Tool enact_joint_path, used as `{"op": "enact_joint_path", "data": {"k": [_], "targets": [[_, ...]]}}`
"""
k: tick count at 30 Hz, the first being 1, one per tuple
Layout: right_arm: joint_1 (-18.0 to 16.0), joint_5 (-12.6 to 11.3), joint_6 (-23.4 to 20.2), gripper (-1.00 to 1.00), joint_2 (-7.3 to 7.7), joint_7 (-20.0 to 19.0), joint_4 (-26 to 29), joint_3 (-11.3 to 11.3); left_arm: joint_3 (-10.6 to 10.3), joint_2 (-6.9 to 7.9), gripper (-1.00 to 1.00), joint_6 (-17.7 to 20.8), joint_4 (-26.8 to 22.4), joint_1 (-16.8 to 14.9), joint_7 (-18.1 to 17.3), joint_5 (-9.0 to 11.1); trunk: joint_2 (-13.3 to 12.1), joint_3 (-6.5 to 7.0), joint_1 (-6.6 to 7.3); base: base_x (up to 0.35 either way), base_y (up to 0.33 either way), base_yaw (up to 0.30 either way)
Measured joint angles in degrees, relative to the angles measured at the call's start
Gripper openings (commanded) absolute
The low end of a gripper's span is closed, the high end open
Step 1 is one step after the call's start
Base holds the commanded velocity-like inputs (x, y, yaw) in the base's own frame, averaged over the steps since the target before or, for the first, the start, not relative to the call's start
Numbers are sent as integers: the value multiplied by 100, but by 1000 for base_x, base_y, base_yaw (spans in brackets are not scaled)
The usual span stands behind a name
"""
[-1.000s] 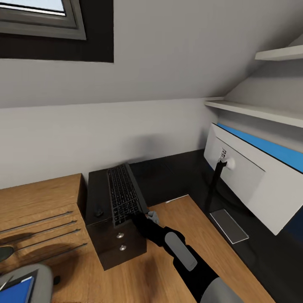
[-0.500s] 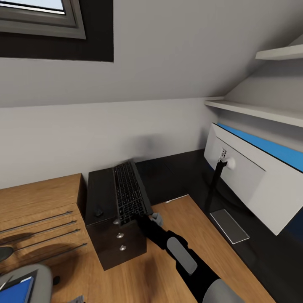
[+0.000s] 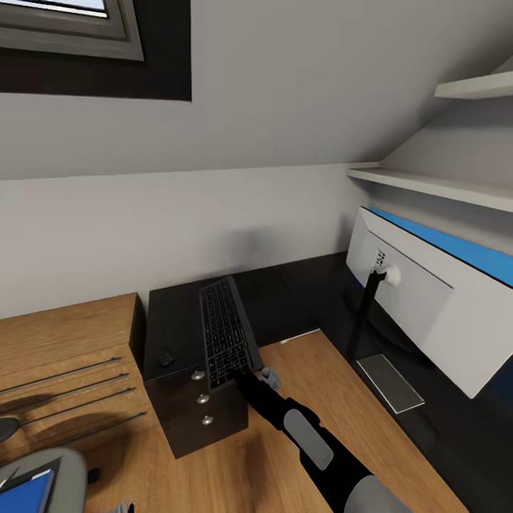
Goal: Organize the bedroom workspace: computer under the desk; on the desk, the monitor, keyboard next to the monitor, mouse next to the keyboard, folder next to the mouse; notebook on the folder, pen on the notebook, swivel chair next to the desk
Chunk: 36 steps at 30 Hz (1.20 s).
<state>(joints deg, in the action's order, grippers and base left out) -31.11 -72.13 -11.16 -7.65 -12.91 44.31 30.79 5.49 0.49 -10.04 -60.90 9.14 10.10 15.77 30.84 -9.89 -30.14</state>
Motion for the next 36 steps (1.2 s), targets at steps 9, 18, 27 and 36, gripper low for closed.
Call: {"op": "enact_joint_path", "data": {"k": [9, 18, 27, 36], "targets": [[3, 30, 39, -100, -122, -95, -148, 28, 1, 1, 100, 431, -311, 212, -10, -13, 362, -163, -198, 0, 0, 0], [6, -856, -830, -100, -195, -153, -232, -24, -79, -13, 100, 450, -295, 218, -7, -23, 724, -324, -396, 0, 0, 0], [4, -2236, -1105, -100, -171, -144, -222, -15, -90, -10, 100, 445, -294, 216, -7, -18, 1085, -487, -594, 0, 0, 0], [6, -2253, -1109, -100, -143, -152, -222, -7, -90, -8, 100, 442, -294, 218, 2, -2, 1447, -649, -792, 0, 0, 0]]}}
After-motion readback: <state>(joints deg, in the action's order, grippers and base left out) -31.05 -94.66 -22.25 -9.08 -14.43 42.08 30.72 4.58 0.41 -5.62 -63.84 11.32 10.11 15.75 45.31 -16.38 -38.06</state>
